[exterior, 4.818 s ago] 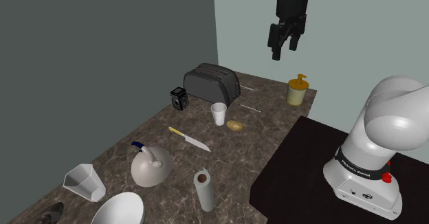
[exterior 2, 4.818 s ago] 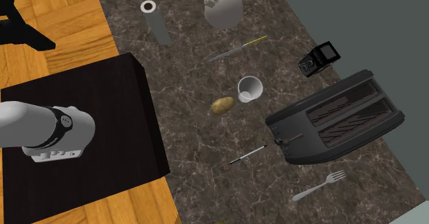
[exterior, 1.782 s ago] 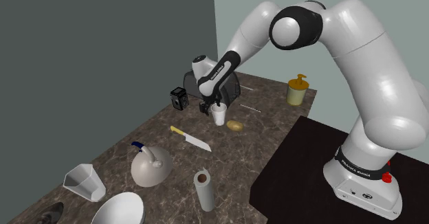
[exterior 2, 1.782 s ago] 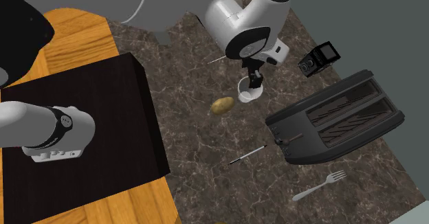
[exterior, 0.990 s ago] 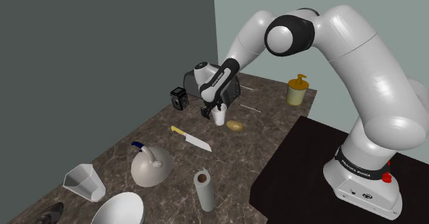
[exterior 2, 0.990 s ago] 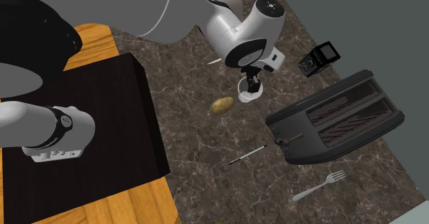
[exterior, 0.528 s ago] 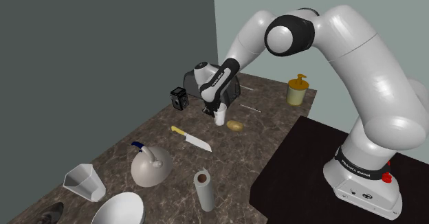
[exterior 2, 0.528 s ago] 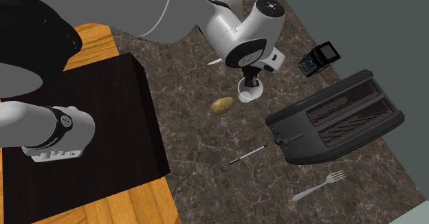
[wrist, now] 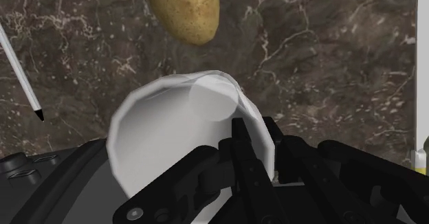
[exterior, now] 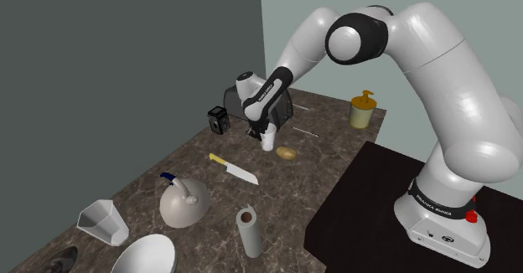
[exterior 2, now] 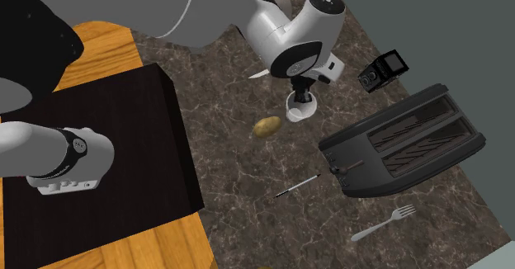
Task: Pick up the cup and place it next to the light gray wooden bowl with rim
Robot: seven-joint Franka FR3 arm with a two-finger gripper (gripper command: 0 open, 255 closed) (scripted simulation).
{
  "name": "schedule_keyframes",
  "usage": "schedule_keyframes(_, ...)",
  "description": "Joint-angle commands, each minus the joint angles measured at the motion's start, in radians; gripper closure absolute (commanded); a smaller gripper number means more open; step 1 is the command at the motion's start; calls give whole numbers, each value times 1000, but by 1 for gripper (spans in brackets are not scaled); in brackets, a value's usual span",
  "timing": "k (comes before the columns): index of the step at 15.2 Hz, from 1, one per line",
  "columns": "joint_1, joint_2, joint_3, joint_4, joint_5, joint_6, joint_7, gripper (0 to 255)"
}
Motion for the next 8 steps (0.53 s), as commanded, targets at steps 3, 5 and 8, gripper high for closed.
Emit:
schedule_keyframes(3,-3,-42,5,-12,5,-30,-7,255)
schedule_keyframes(5,-4,-63,7,-17,8,-45,-10,255)
schedule_keyframes(8,-6,-93,11,-24,12,-68,-15,255)
